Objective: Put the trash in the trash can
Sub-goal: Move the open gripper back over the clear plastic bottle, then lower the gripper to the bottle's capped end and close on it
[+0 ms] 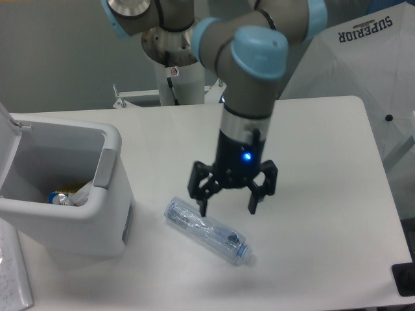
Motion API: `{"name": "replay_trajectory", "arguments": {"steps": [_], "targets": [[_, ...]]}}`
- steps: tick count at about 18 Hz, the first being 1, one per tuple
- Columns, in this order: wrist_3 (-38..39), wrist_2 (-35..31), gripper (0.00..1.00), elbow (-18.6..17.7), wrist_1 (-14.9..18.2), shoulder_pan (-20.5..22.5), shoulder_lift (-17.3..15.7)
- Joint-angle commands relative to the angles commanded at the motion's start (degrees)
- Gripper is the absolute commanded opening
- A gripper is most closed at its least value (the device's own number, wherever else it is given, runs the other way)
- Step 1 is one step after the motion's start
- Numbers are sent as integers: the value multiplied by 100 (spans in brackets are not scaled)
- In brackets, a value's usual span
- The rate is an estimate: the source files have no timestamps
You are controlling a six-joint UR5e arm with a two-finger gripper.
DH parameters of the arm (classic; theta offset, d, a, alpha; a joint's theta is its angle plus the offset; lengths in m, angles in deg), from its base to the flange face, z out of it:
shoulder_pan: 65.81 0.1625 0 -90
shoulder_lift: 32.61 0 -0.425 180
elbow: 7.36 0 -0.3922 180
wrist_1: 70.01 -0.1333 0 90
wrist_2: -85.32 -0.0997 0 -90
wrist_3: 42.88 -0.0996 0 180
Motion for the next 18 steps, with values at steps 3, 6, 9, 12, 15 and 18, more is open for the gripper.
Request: {"name": "replay_trajectory", "arguments": {"steps": [3,6,9,12,15,18], "targets": [[553,-352,100,352,572,-18,361],[897,-572,100,379,862,-149,572],[1352,-774,100,537,1031,-220,809],[1985,-1002,100,906,1179,-281,1230],[2373,-1214,100,1109,1268,-334,1521],[2514,-1214,100,1126,1268,-395,1680]]}}
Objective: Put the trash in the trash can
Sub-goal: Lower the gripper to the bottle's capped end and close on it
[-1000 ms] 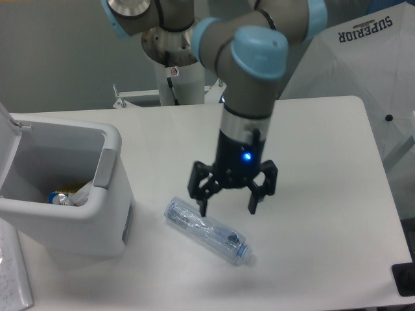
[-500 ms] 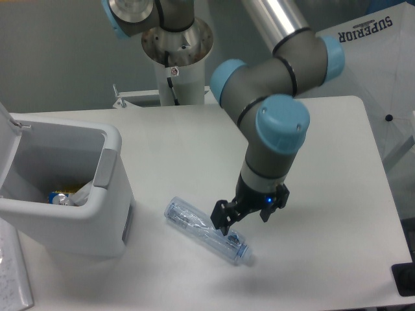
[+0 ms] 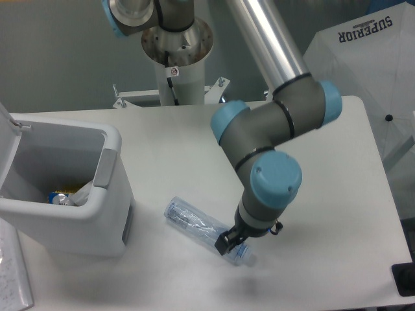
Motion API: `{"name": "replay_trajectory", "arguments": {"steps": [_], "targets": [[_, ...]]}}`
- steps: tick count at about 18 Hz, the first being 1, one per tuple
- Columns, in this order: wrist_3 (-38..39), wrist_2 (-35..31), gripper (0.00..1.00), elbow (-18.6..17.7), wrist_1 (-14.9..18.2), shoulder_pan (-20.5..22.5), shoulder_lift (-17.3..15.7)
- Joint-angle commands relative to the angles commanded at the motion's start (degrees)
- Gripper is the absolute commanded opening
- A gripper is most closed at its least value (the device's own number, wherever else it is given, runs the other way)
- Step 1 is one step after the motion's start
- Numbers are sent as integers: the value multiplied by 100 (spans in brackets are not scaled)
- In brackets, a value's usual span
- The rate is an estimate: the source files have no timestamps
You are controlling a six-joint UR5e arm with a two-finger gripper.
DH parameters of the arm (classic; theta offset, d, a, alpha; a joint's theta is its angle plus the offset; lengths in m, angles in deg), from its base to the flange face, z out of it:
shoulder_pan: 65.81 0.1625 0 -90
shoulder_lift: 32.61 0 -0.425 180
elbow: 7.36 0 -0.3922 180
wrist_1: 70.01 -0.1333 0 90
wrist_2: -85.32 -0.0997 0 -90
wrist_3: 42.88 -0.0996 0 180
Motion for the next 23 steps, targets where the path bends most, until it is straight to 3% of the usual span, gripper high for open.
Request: {"name": "replay_trajectory", "arguments": {"steps": [7,11,17,21,23], "targets": [[492,-18,100,263,-61,-18,369],[975,-386,100,553,-62,-18,729],[1240,-431,99,571,-70,-18,827],[1275,-431,90,510,-62,-62,827],[1380,-422,81,492,-62,-71,800]]}}
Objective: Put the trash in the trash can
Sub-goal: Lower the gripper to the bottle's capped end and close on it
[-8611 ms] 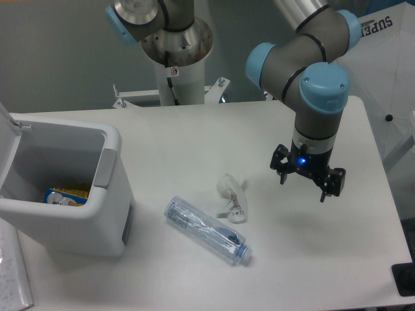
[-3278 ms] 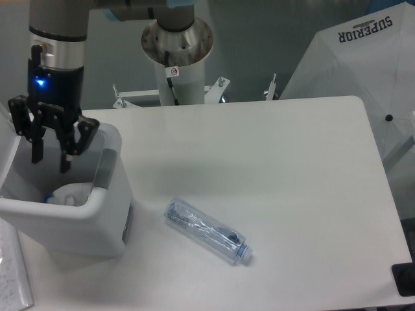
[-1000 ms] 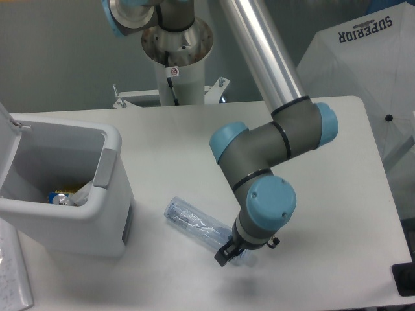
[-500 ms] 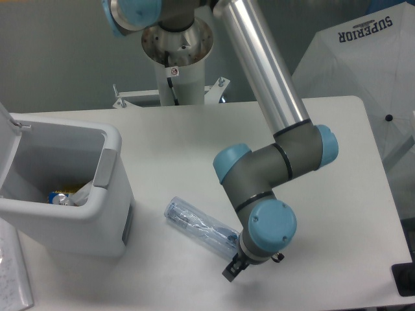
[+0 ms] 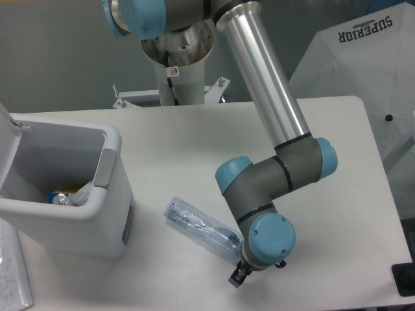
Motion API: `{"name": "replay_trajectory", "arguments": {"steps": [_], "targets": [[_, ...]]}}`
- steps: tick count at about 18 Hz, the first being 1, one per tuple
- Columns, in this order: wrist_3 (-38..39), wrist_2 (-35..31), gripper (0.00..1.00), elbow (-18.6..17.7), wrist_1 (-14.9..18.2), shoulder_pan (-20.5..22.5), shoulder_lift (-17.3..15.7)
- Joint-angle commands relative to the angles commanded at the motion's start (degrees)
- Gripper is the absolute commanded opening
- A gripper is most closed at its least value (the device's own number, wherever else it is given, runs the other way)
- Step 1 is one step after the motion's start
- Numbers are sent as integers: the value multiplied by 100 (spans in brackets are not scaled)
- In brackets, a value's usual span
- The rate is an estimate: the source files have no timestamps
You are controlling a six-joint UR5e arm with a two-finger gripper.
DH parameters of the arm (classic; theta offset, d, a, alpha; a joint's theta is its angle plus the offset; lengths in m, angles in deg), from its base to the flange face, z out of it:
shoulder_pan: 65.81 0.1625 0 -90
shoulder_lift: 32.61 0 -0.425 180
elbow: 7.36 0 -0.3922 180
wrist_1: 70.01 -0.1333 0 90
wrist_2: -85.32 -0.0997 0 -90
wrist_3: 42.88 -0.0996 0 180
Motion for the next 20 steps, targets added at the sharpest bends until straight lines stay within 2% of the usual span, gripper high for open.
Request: {"name": "replay_trajectory", "arguments": {"steps": [6,10,14,18,20], "targets": [[88,0,49,-9,0,0,0],[89,0,43,0,0,9,0],[97,0,30,0,-9,9,-9],[89,9,2,0,-17,9,-70],[80,18,0,18,-96,9,-149]]}}
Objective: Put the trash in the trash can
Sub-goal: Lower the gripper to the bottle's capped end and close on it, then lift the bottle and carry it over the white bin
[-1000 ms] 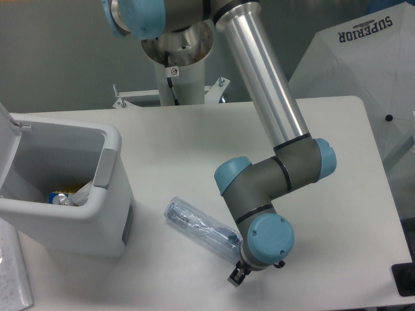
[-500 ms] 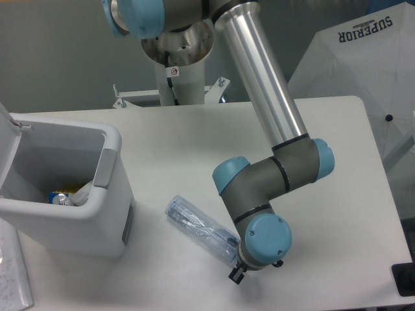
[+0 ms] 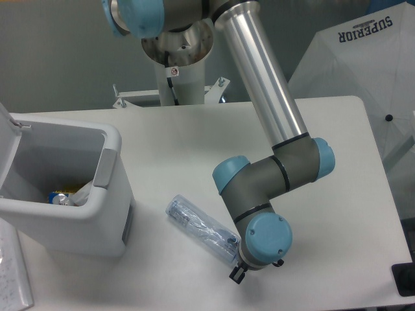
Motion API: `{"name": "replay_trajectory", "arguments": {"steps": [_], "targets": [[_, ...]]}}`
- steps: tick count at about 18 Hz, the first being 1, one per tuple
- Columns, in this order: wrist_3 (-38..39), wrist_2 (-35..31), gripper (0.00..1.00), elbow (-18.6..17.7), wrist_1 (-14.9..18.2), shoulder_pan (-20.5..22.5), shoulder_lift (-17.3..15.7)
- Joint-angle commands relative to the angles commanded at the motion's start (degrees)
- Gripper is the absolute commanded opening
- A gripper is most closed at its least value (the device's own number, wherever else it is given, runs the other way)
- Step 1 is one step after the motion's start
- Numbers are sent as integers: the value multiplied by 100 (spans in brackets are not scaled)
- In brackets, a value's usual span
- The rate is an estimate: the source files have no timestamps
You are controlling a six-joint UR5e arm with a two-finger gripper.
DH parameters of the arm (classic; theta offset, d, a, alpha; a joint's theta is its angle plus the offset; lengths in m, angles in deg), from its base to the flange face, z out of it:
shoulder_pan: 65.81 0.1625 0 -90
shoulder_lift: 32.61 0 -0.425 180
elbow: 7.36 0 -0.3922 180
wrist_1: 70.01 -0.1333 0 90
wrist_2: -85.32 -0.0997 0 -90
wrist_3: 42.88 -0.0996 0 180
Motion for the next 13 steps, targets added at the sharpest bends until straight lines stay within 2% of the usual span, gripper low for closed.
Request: {"name": "replay_trajectory", "arguments": {"steps": [5,10,13], "targets": [[-114,62,0,61,-386,44,-422],[-492,201,1,88,-1168,9,-852],[-685,956,1,193,-1740,26,-1177]]}}
